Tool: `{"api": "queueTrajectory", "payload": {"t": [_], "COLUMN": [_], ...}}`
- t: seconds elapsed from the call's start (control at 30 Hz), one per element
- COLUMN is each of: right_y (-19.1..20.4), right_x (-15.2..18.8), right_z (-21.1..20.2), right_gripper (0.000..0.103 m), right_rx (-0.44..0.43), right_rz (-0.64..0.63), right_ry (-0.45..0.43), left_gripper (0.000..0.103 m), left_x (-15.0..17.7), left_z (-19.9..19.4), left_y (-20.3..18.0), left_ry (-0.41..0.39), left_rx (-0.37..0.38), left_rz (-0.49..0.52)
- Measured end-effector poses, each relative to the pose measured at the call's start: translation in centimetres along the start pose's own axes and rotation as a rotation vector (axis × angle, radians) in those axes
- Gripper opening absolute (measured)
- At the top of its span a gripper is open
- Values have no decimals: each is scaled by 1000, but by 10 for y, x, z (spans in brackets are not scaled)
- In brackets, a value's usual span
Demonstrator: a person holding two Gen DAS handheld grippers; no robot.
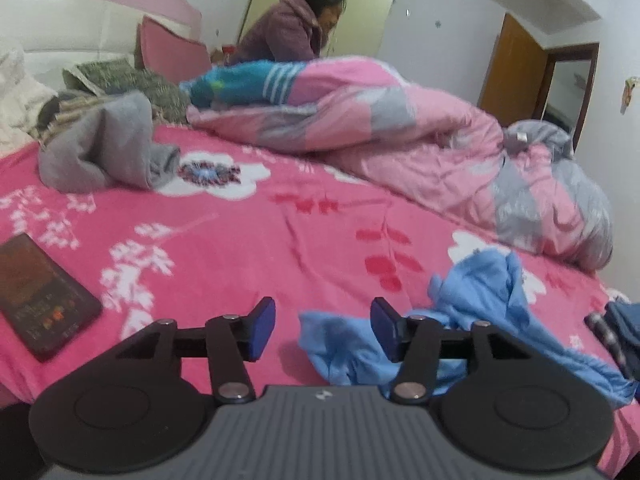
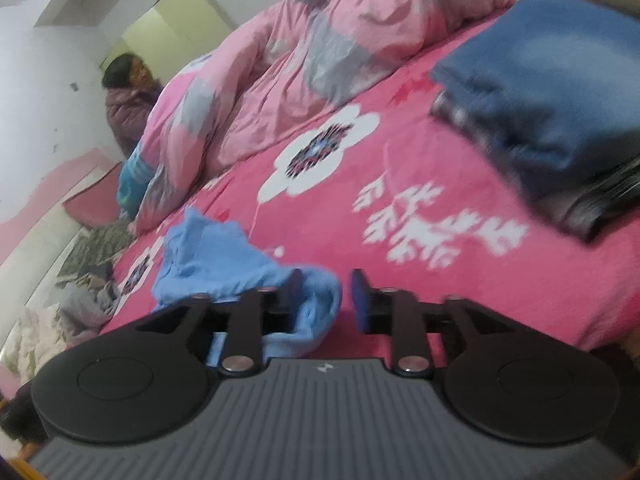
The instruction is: Fold clothes
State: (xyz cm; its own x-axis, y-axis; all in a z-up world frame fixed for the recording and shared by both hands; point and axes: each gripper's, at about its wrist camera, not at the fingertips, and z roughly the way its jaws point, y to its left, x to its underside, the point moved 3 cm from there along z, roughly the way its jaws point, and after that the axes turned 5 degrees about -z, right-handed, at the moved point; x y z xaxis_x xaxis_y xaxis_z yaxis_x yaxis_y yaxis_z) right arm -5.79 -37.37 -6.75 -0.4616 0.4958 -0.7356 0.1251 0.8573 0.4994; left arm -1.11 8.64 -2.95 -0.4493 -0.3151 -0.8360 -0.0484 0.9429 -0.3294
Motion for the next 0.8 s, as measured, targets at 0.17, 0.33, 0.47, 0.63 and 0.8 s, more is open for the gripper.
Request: {"api": "queueTrajectory", "payload": {"t": [0.17,0.33,0.47,0.63,0.8], "right_y": [2,46,103,157,168], "right_x": [-15,-27,-28,-37,-50], "right_z": [-13,13,54,114,177], "right_gripper": [41,52,60,63,63], "right_rx": [24,-90,-222,-237,-194], "right_rz": [-58,-192,-316,-450,-443], "right_ry": [-60,-36,13,39,116], "left_gripper": [62,66,66,66,66], "left_x": [-10,-2,15,27,30], "left_z": [6,36,59,75,85], "left_y": [-12,-42,-59,-59,-55], "left_ry": [-9,87,145,176,191], "left_rx": [47,122,140,130,124], "left_rz": [24,110,169,184,187]}}
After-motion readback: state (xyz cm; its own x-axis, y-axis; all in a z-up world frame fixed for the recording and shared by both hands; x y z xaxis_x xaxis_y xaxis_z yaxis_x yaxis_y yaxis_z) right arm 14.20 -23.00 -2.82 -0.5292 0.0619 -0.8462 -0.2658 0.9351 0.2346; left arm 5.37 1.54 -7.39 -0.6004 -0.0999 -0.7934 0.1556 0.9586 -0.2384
